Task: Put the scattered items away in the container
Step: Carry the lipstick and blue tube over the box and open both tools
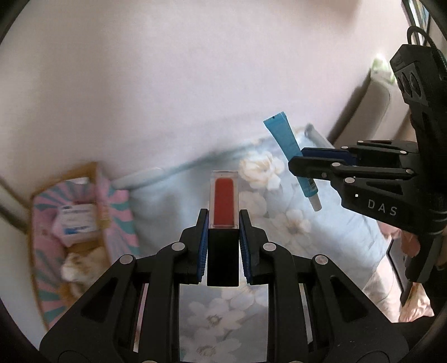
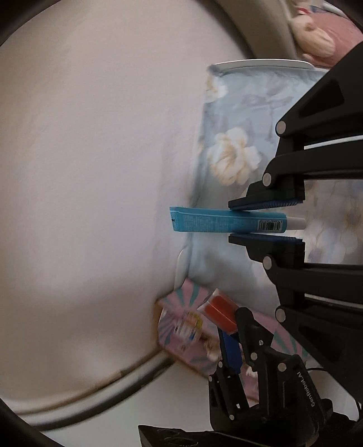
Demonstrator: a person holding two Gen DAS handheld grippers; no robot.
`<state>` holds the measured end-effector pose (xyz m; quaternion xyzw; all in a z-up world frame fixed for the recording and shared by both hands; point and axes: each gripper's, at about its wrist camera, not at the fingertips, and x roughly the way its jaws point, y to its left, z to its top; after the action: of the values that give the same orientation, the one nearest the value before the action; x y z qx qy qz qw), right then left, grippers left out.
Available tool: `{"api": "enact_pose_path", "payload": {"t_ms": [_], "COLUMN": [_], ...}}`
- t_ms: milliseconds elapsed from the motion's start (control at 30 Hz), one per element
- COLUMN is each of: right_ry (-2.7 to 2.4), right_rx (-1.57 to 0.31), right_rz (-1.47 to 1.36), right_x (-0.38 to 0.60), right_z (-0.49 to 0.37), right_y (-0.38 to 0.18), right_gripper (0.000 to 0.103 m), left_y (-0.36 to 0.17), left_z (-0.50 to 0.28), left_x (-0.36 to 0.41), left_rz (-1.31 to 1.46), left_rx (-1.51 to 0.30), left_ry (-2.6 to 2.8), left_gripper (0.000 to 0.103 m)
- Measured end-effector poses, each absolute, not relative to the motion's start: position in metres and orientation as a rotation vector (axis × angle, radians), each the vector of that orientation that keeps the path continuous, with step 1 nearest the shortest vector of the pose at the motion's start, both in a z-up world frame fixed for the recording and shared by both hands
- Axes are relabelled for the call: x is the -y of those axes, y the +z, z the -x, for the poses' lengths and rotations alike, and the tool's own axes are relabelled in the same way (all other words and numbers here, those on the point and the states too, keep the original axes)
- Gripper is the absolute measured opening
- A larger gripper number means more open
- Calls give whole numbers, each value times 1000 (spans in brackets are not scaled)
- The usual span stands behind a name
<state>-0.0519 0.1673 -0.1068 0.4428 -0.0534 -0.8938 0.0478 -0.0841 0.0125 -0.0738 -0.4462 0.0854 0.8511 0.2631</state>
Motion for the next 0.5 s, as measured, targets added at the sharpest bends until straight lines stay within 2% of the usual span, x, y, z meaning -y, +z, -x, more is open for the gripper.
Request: {"api": "enact_pose_path", "payload": {"t_ms": [267, 500], "right_ry": [-2596, -2430], "right_rx": [59, 9], "right_rz": [-1231, -1189], "right_x": [-110, -41], "right_z": [71, 90], "right_y": [-68, -63], "right_gripper": [15, 15], "left_y": [-36, -27], "left_z": [67, 44], "left_x": [52, 117], "left_rz": [1201, 1256], "left_rx": [-141, -50], "left_ry": [2476, 2626], "left_gripper": [18, 18]}}
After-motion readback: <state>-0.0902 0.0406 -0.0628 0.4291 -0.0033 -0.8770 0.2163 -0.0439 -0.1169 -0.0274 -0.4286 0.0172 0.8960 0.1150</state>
